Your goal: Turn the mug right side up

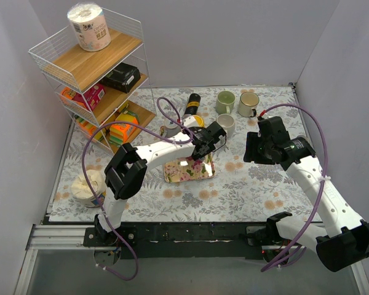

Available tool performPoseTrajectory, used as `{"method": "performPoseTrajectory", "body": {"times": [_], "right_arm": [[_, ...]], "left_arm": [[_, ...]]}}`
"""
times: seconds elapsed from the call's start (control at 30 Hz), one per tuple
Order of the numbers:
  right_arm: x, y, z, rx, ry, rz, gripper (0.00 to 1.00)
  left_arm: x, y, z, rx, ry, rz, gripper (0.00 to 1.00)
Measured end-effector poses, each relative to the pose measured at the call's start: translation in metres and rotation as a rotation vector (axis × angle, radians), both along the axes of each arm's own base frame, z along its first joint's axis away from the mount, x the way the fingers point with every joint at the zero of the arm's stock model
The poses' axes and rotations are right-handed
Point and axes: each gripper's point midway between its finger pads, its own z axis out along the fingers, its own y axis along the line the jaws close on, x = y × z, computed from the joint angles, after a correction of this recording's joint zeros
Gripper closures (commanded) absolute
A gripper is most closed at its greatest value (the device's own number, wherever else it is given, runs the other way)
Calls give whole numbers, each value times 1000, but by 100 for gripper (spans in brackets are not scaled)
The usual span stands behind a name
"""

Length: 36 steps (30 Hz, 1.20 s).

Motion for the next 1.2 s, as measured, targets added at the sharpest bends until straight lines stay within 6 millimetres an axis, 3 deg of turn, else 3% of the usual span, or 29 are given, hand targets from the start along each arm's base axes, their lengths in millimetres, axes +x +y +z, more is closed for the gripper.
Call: {"method": "performPoseTrajectory", "body": {"times": [0.17,0.2,0.3,0.8,0.97,1.2], "right_arm": [[0,1,0,5,3,1,39],[0,1,0,5,3,2,39],[0,1,0,5,4,2,39],[-2,12,-1,51,28,38,37],[-3,36,11,167,21,113,32],[-5,75,43,385,-30,227,19]], "left_arm": [[3,-4,7,-17,-12,-1,75],[3,-5,8,-19,-13,0,84],[4,-6,9,-21,-15,-2,100],[-2,-4,17,-30,-8,-34,100],[-17,4,52,-101,-25,-76,100],[-38,17,157,-368,-169,-120,100]]}}
